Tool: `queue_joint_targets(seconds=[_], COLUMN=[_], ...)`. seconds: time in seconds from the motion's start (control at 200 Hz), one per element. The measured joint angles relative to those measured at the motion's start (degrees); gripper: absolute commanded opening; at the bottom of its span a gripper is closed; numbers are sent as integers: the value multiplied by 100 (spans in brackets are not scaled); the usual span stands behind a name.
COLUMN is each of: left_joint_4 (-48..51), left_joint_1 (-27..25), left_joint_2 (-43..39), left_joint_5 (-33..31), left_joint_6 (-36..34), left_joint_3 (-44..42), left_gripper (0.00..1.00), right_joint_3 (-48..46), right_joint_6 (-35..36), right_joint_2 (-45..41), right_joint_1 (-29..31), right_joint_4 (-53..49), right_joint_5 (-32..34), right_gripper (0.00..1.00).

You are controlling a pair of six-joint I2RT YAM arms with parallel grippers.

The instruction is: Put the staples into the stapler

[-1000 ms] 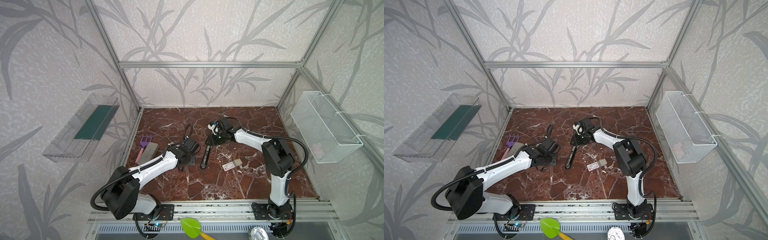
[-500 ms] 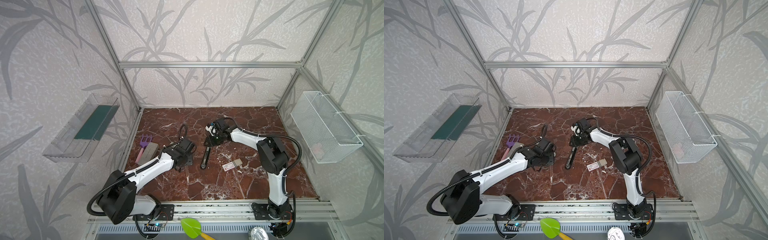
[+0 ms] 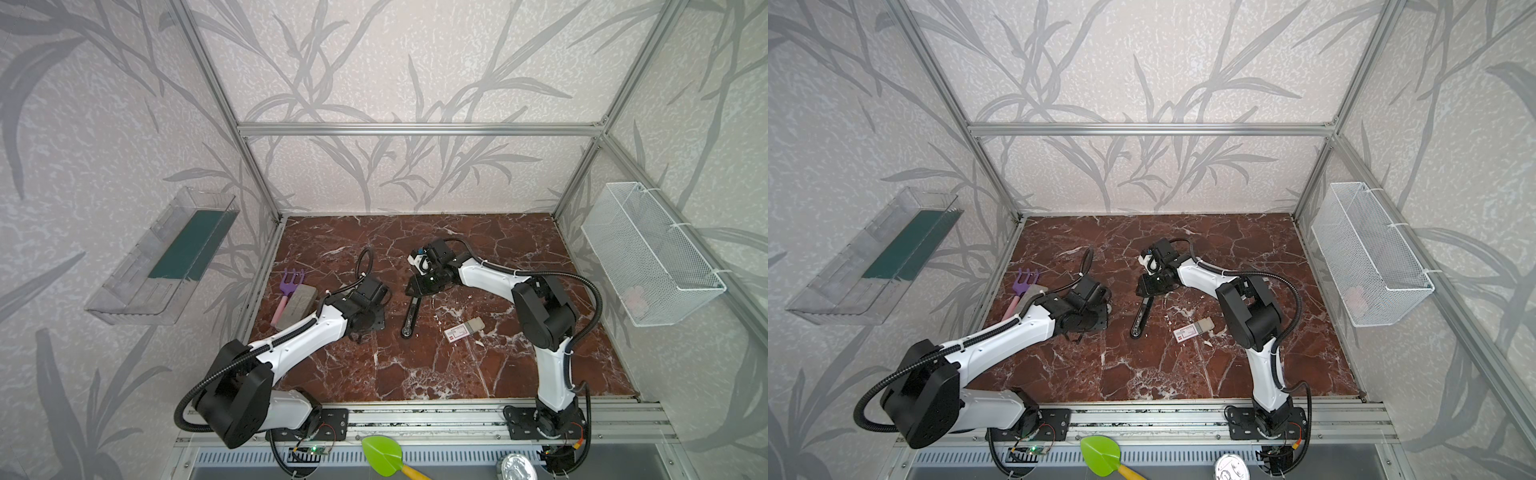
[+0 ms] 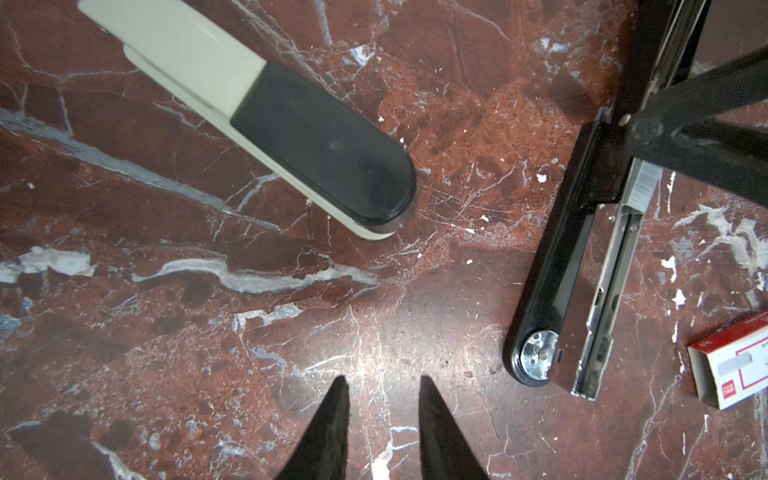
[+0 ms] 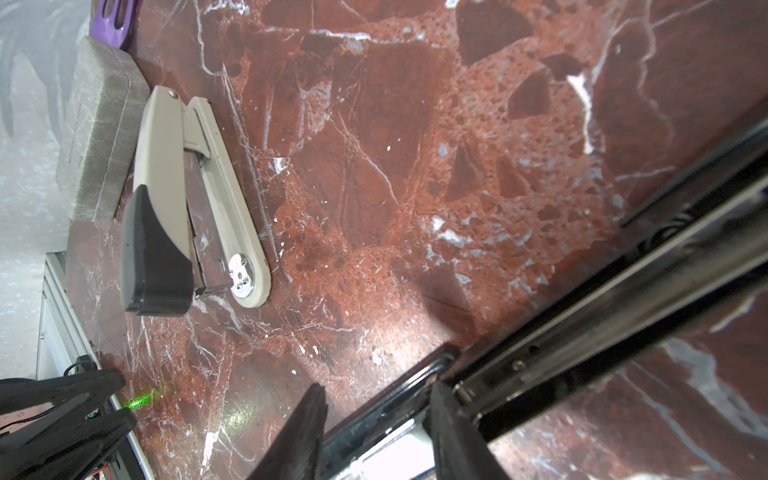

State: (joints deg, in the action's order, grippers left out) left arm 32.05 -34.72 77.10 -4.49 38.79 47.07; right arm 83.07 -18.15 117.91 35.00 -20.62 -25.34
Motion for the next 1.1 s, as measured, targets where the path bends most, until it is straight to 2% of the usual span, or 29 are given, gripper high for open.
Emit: queue_joint_targets(seconds=[0.655,0.845,1.1], left_joint_4=[-83,-109,-581], left_joint_1=[2,2,4], left_joint_2=[2,9,33], left_joint_5=[37,107,538], left_joint_6=[0,-4,-151], left_joint_3=[0,0,0], left_gripper=[31,31,42], right_joint_3=[-564,-780,-1093], right_joint_6=[-125,-87,-90], right_joint_2=[-417,-695,-1532], right_joint_1=[304,352,-142], right_joint_4=[85,85,179], right_joint_5=[-83,273,562], right_gripper=[43,44,43])
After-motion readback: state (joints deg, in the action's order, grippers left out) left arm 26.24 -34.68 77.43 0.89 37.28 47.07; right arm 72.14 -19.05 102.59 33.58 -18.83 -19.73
